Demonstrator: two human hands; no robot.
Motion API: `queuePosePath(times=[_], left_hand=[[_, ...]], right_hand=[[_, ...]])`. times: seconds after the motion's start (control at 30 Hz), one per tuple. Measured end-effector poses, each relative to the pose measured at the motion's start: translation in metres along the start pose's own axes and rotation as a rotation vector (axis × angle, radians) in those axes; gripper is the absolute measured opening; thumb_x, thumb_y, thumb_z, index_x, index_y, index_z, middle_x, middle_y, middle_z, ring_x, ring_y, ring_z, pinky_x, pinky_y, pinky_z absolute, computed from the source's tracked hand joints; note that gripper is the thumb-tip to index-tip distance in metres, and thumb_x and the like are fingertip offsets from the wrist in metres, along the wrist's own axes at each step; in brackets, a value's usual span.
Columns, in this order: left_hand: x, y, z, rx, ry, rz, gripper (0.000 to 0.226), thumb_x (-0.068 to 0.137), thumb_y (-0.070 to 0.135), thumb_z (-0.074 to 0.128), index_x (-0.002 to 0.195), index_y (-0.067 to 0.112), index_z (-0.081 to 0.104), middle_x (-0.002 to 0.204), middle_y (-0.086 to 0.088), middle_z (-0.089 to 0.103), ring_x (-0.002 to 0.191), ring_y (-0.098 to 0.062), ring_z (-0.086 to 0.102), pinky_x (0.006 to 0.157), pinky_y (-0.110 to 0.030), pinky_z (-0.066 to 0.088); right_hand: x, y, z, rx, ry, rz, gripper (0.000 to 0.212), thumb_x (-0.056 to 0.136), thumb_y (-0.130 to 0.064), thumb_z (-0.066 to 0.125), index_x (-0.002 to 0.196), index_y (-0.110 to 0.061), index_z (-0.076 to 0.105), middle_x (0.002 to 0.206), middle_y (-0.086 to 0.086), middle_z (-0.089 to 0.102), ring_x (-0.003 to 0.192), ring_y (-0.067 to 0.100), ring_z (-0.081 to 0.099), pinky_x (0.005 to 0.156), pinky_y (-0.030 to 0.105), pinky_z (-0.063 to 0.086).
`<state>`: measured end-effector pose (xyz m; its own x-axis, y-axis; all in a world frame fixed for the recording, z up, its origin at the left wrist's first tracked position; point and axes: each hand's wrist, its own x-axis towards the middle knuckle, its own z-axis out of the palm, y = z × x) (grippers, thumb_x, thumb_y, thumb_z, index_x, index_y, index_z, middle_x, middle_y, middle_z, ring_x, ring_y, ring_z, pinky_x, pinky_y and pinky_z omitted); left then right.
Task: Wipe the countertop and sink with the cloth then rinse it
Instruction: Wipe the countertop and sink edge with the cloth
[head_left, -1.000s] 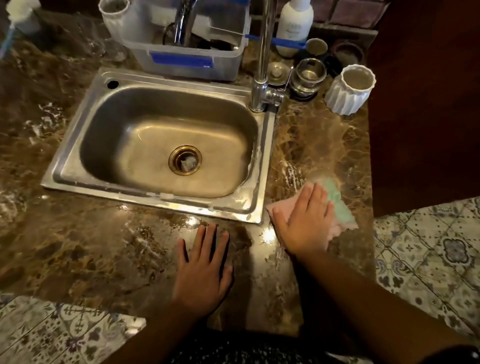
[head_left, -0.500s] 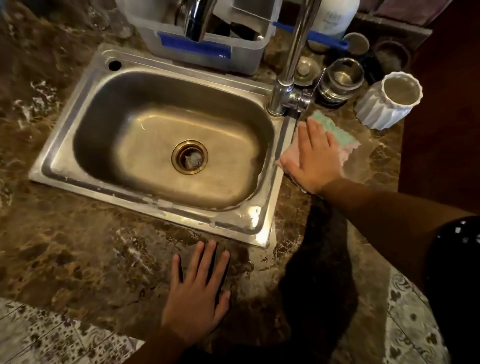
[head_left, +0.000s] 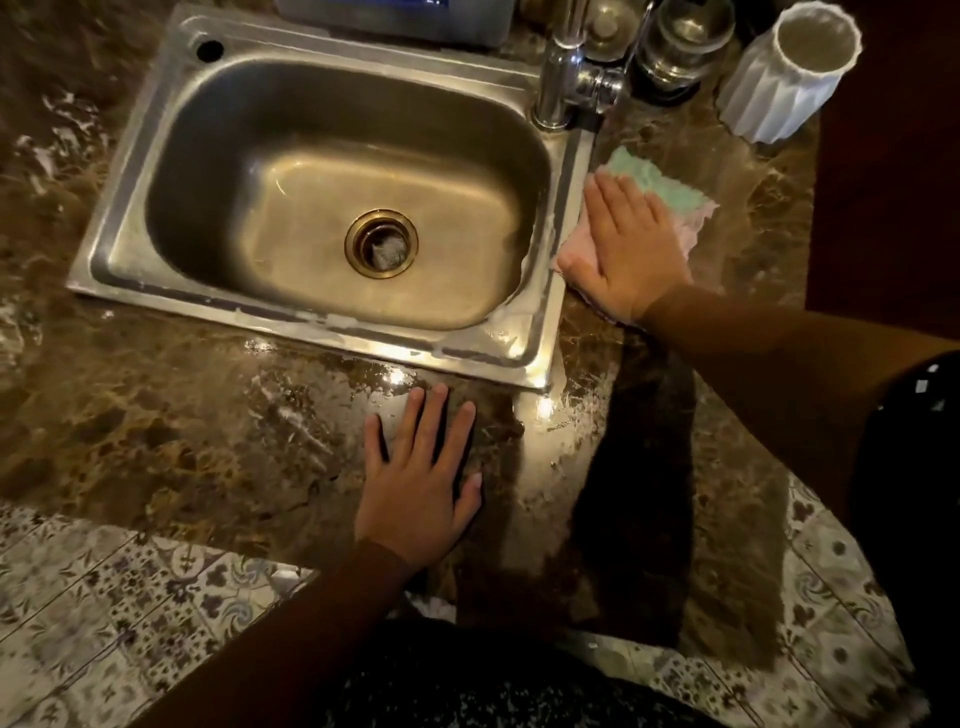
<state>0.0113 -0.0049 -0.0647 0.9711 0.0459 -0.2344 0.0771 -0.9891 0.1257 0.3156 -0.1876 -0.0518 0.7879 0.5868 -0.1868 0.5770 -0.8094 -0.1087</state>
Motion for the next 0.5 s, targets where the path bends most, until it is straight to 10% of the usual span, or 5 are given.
queuePosePath(times=[0.5], left_hand=[[0.001,0.0,-0.003,-0.036,0.001,-0.022,0.068,0.095,0.05,0.036,0.157,0.025,0.028,0.167,-0.009,0.025,0.154,-0.029,0.021,0.117,-0.066,0.019]], right_hand=[[-0.233,-0.158,0.063,0.07,-0.078,0.049,0.085,0.098,-0.065,0.023,0.159,-0.006,0.013,0.169,0.012,0.004,0.156,0.032,0.005,0.122,0.055,0.015]])
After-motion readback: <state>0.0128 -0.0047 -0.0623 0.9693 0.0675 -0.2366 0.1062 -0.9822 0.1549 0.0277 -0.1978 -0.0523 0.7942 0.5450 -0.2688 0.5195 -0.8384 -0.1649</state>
